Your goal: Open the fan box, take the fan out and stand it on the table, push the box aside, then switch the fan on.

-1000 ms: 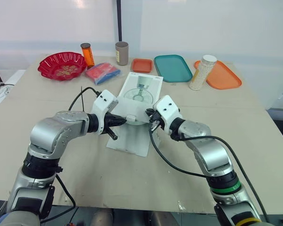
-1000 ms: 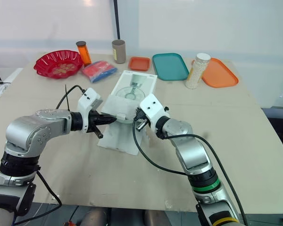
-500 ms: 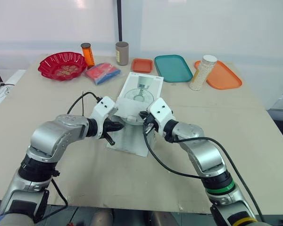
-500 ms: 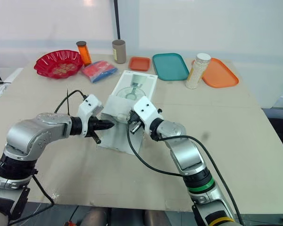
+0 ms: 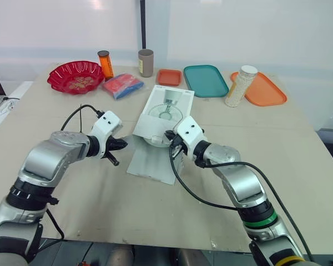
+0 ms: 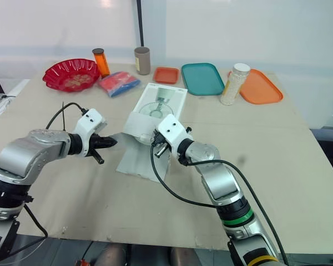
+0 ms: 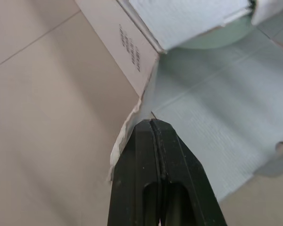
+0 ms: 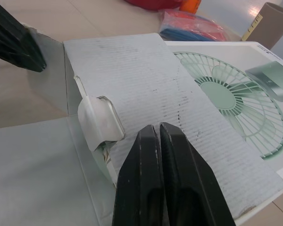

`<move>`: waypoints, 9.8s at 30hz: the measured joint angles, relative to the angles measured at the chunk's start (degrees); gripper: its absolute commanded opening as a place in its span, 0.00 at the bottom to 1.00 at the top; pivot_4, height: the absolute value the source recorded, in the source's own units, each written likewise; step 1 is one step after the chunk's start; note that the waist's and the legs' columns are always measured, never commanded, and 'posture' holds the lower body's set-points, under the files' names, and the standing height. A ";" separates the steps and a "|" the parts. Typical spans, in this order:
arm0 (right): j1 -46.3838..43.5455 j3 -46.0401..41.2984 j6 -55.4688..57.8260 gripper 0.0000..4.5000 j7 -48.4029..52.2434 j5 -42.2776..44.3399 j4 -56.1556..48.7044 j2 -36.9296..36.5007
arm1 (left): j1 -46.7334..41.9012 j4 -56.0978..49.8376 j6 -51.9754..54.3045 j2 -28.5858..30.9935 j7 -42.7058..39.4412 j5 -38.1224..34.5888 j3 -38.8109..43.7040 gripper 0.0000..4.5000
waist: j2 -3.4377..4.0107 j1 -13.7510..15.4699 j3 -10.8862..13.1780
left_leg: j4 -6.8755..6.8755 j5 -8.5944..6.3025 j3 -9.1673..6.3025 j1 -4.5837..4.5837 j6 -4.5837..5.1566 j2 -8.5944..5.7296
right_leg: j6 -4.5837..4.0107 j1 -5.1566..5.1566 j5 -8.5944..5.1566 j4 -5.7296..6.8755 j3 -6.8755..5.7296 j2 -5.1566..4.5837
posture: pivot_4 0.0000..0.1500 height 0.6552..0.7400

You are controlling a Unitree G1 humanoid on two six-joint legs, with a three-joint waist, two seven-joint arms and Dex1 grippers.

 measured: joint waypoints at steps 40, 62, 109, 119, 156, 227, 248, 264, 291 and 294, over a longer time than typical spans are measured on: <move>-1.51 -0.54 -5.70 0.03 1.48 -2.90 4.41 -3.36 | -4.27 14.73 -12.57 -15.67 3.16 5.63 2.98 0.00 | -0.04 0.17 -0.03 | 0.03 0.05 -0.16 -0.03 0.01 -0.06 | -0.01 0.09 0.01 -0.01 -0.21 -0.06 | 1.00 1.00; 0.59 -3.56 -2.13 0.03 1.27 0.05 -1.22 -1.51 | 0.49 8.78 -9.88 -13.57 2.45 1.30 9.86 0.00 | -0.02 0.09 -0.01 | 0.00 0.06 -0.19 -0.08 -0.01 -0.04 | -0.02 0.05 0.01 -0.02 -0.25 -0.07 | 1.00 1.00; -3.49 -0.72 2.38 0.00 -2.44 -2.18 3.19 1.75 | 17.09 -15.57 17.17 -36.05 28.76 -23.55 28.85 0.41 | -0.06 -0.02 -0.05 | -0.01 0.07 -0.18 0.03 -0.04 0.00 | -0.07 0.11 0.04 -0.02 -0.23 -0.03 | 1.00 1.00; -4.06 -0.39 2.15 0.00 -2.51 -2.66 4.09 2.42 | 13.46 -9.36 14.46 -38.16 30.20 -23.77 28.49 0.76 | -0.07 -0.03 -0.05 | -0.02 0.08 -0.19 0.02 -0.05 0.00 | -0.07 0.11 0.04 -0.03 -0.23 -0.02 | 1.00 1.00; -4.29 0.08 1.57 0.00 -1.42 -5.06 4.39 2.73 | 10.31 1.37 7.52 -43.61 34.69 -30.32 31.75 0.99 | -0.07 0.09 -0.05 | -0.04 0.11 -0.19 0.00 -0.12 -0.02 | -0.06 0.11 0.03 -0.05 -0.24 -0.04 | 1.00 1.00; -3.79 0.92 0.11 0.00 -0.66 -7.30 4.95 3.16 | 10.12 9.53 -6.94 -49.58 39.55 -41.14 29.81 0.47 | -0.16 0.11 -0.10 | -0.12 0.20 -0.21 0.04 -0.27 -0.06 | -0.02 0.14 0.02 -0.10 -0.23 -0.04 | 1.00 1.00; -3.98 1.48 1.36 0.00 -0.65 -7.83 4.33 3.40 | 23.08 -2.89 3.77 -39.32 47.24 -54.59 28.07 0.47 | -0.22 0.11 -0.13 | -0.19 0.20 -0.20 0.12 -0.28 -0.02 | -0.02 0.16 0.02 -0.12 -0.19 -0.03 | 1.00 1.00; -3.97 1.58 1.27 0.00 -0.47 -8.42 4.31 3.33 | 23.62 -4.18 -0.17 -33.39 47.94 -59.47 26.77 0.88 | -0.22 0.15 -0.13 | -0.20 0.21 -0.21 0.12 -0.29 -0.03 | -0.03 0.15 0.02 -0.13 -0.21 -0.02 | 1.00 1.00; -4.05 1.60 1.25 0.00 -0.38 -8.66 4.36 3.52 | 13.30 6.41 -5.83 -36.16 46.16 -56.01 25.14 0.67 | -0.23 0.10 -0.12 | -0.22 0.22 -0.21 0.10 -0.31 -0.03 | -0.03 0.15 0.02 -0.16 -0.20 -0.02 | 1.00 1.00; -4.06 1.61 1.29 0.00 -0.40 -8.69 4.37 3.59 | 13.34 6.24 -5.84 -36.16 46.60 -56.26 25.41 0.63 | -0.23 0.10 -0.12 | -0.22 0.22 -0.21 0.10 -0.31 -0.03 | -0.03 0.15 0.02 -0.16 -0.20 -0.02 | 1.00 1.00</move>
